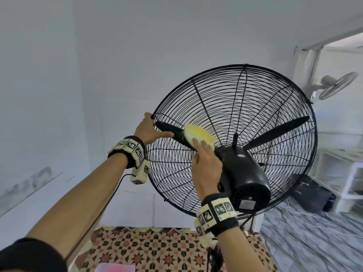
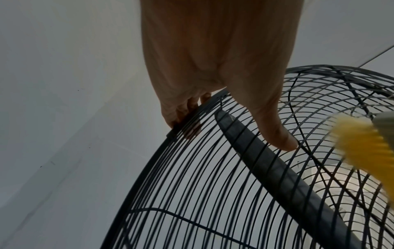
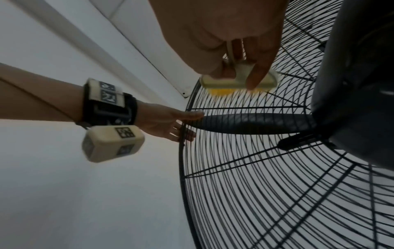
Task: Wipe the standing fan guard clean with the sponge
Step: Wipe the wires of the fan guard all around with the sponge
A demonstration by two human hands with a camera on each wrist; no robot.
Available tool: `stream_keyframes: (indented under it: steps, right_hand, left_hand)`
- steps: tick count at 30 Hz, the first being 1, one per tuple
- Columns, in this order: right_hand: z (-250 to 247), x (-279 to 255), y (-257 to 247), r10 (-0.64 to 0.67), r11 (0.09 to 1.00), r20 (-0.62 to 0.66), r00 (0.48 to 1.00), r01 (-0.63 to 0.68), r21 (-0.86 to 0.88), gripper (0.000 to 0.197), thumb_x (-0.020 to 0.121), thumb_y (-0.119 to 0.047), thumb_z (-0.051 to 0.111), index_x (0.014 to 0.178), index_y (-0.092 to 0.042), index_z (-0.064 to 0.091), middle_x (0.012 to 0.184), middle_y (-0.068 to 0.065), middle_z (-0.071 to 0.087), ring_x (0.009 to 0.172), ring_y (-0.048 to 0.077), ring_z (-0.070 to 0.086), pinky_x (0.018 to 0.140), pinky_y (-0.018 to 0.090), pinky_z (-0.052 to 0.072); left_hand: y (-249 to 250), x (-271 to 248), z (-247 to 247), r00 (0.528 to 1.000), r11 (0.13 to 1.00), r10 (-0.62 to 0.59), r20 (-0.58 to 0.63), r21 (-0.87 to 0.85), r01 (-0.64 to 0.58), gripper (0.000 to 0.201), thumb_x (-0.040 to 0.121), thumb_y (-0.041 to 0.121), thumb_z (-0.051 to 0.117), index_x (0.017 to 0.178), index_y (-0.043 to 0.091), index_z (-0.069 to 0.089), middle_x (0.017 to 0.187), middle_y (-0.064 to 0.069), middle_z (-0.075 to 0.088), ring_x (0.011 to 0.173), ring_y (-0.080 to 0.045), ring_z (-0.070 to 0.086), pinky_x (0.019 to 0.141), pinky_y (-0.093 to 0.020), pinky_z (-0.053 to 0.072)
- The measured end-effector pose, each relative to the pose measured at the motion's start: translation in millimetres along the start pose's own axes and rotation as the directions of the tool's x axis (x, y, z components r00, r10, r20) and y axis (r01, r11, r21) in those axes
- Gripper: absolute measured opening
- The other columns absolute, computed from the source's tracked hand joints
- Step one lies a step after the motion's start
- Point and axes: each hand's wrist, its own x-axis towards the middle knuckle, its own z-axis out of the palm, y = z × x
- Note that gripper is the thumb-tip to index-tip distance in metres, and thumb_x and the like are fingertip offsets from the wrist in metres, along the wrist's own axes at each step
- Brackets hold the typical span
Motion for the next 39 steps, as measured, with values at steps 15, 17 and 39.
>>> stream_keyframes:
  steps: [15, 17, 39]
  right_hand:
    - [3.8, -13.2, -4.1, 0.084, 0.978, -0.12, 0.989, -0.058, 0.203, 0.047, 0.096, -0.007, 0.064, 0.138, -0.027, 0.062, 0.136, 0.005, 0.066, 0.113, 0.026, 0.068, 0.093, 0.041, 0.059]
    - [2.0, -10.1, -1.0, 0.113, 0.97, -0.235, 0.965, -0.056, 0.237, 0.049, 0.094, -0.003, 0.066, 0.138, -0.023, 0.062, 0.141, 0.007, 0.062, 0.124, 0.029, 0.063, 0.099, 0.043, 0.056]
    - [5.2, -21.8, 11.2, 0.153, 0.974, -0.109, 0.982, -0.131, 0.186, 0.049, 0.097, -0.004, 0.06, 0.141, -0.022, 0.06, 0.143, 0.011, 0.059, 0.129, 0.033, 0.058, 0.104, 0.047, 0.051]
  left_hand:
    - [-1.7, -2.1, -2.7, 1.0, 1.0, -0.009, 0.001, 0.01, 0.009, 0.104, 0.066, 0.054, 0.093, 0.139, 0.01, 0.033, 0.129, -0.008, 0.058, 0.121, -0.029, 0.058, 0.097, -0.038, 0.048]
    - [-2.5, -4.3, -2.2, 1.0, 1.0, -0.003, -0.001, 0.006, 0.003, 0.106, 0.066, 0.054, 0.093, 0.141, 0.01, 0.032, 0.137, -0.011, 0.056, 0.126, -0.031, 0.056, 0.101, -0.041, 0.046]
    - [-4.1, -7.4, -0.6, 1.0, 1.0, -0.009, -0.025, 0.007, 0.009, 0.104, 0.07, 0.053, 0.091, 0.145, 0.011, 0.031, 0.139, -0.007, 0.053, 0.118, -0.021, 0.05, 0.098, -0.033, 0.039]
